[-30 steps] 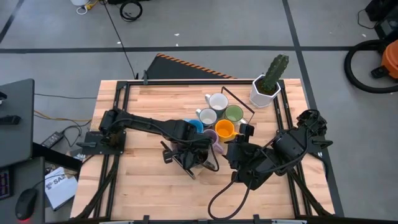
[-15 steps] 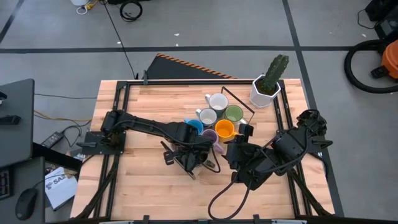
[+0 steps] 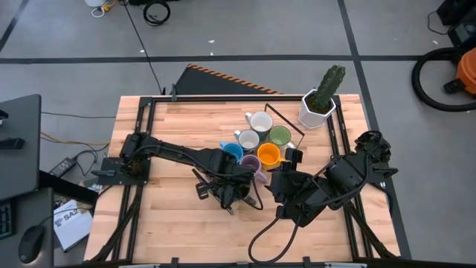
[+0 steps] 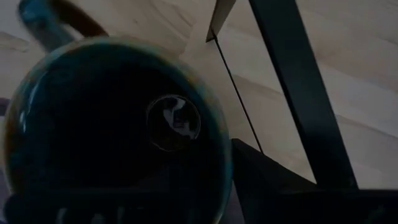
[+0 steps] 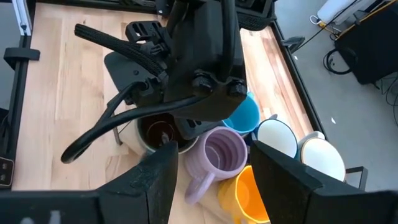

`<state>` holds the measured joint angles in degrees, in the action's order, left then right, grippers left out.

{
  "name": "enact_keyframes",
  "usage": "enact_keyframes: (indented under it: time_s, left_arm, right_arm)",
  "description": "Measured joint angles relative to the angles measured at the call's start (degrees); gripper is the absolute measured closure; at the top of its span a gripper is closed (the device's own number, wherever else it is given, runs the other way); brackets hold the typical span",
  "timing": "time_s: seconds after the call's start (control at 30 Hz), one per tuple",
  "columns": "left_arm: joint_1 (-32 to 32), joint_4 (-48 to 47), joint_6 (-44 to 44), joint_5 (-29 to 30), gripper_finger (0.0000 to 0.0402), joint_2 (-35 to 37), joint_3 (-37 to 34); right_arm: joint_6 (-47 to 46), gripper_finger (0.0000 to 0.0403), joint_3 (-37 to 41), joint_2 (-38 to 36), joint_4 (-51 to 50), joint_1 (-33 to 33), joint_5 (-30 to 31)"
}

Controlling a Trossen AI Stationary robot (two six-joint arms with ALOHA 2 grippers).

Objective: Place coffee mugs
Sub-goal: Put the dark green mug on the shelf aligned with the violet mugs, then return to Home Position

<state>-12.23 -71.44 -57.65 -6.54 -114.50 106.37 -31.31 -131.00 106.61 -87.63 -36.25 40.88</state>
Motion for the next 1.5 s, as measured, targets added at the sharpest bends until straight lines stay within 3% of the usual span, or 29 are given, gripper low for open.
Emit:
enact_keyframes:
  time_s: [0.17, 0.6, 1.03, 1.27, 1.5]
  left_arm:
    - [-0.40, -0.05, 1.74, 0.51, 0.0286, 0.00, 0.00]
    - [-0.95, -1.09, 4.55, 3.59, 0.0280, 0.68, 0.02]
    - [-2.01, -1.64, 4.98, 9.48, 0.0235, 4.22, 0.42]
    - [-3.11, -1.49, 14.31, 13.05, 0.0234, 9.21, 0.76]
    - [-3.96, -5.73, 28.76, 12.53, 0.0245, 13.73, 0.76]
  right_arm:
    - [0.01, 0.0196, 0.00, 0.00, 0.15, 0.00, -0.37]
    - [1.82, 0.0196, 0.00, 0.02, 2.01, 1.52, -1.52]
    - [2.53, 0.0199, 0.00, -0.05, 0.86, 1.55, -2.17]
    - [1.67, 0.0220, -0.04, -1.86, 0.39, 1.60, -1.75]
    - [2.29, 0.0241, -0.05, -3.14, 1.16, 2.56, -1.43]
